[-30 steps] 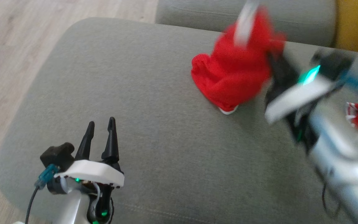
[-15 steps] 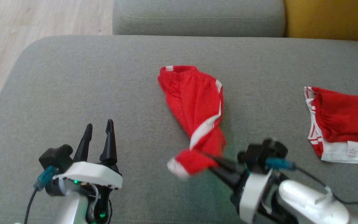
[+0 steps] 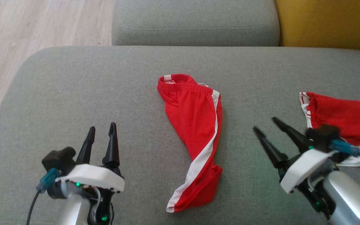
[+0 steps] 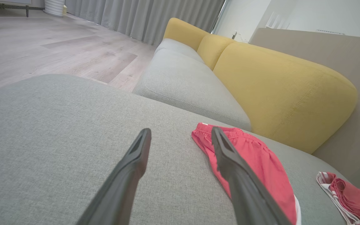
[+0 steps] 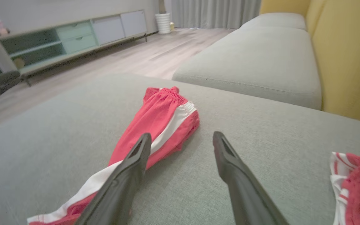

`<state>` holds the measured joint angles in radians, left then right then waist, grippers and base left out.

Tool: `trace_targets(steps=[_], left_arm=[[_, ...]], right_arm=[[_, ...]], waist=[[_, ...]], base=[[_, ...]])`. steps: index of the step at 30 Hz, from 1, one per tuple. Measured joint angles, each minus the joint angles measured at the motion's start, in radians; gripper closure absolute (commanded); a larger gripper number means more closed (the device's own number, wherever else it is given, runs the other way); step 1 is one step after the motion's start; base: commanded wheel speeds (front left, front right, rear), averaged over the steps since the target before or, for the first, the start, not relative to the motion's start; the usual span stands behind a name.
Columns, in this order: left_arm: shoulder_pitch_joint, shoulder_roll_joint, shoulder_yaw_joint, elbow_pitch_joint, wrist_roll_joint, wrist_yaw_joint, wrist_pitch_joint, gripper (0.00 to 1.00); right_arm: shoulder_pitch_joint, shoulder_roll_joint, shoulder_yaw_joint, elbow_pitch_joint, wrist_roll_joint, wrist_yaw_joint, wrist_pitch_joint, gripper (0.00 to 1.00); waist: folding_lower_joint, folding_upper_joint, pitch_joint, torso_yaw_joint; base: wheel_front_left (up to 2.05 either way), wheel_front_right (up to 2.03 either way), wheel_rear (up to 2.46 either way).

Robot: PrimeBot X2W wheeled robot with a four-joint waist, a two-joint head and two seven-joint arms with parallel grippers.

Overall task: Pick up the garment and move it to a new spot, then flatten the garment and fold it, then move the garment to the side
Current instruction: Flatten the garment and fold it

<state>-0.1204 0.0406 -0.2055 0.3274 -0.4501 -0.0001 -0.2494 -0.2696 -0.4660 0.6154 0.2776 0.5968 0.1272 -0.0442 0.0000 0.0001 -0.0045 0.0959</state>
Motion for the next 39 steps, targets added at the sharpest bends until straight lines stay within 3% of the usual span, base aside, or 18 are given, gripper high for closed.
trace_targets(steps=[6, 12, 17, 21, 31, 39], left_arm=[[0.03, 0.0, 0.003, -0.024, 0.0, 0.0, 0.0, 0.0], [0.033, 0.0, -0.006, -0.041, 0.007, -0.001, 0.0, 0.0], [0.031, 0.0, -0.013, -0.042, 0.009, -0.009, 0.0, 0.0], [0.022, 0.0, -0.029, -0.039, 0.009, -0.01, 0.0, 0.0], [-0.043, -0.001, -0.076, -0.022, -0.002, -0.018, 0.0, 0.0], [-0.057, 0.0, -0.088, -0.007, -0.011, -0.018, 0.0, 0.0]], right_arm=[[0.149, 0.234, -0.309, 0.007, -0.007, 0.0, -0.084, 0.0], [0.179, 0.359, -0.436, -0.004, -0.13, 0.0, -0.104, 0.0], [0.162, 0.375, -0.473, -0.019, -0.177, 0.0, -0.055, 0.0], [0.068, 0.383, -0.466, 0.005, -0.173, 0.0, 0.048, 0.0], [-0.167, 0.366, -0.462, 0.216, -0.031, 0.0, 0.251, 0.0], [-0.255, 0.307, -0.414, 0.359, 0.026, 0.0, 0.288, 0.0]], waist=[[0.0, 0.0, -0.007, 0.004], [0.0, 0.0, 0.01, 0.008], [0.0, 0.0, 0.033, 0.023], [0.0, 0.0, 0.063, 0.045], [0.0, 0.0, 0.142, 0.127], [0.0, 0.0, 0.188, 0.207]], base=[[0.0, 0.0, 0.0], [0.0, 0.0, 0.0], [0.0, 0.0, 0.0], [0.0, 0.0, 0.0], [0.0, 0.0, 0.0], [0.0, 0.0, 0.0]])
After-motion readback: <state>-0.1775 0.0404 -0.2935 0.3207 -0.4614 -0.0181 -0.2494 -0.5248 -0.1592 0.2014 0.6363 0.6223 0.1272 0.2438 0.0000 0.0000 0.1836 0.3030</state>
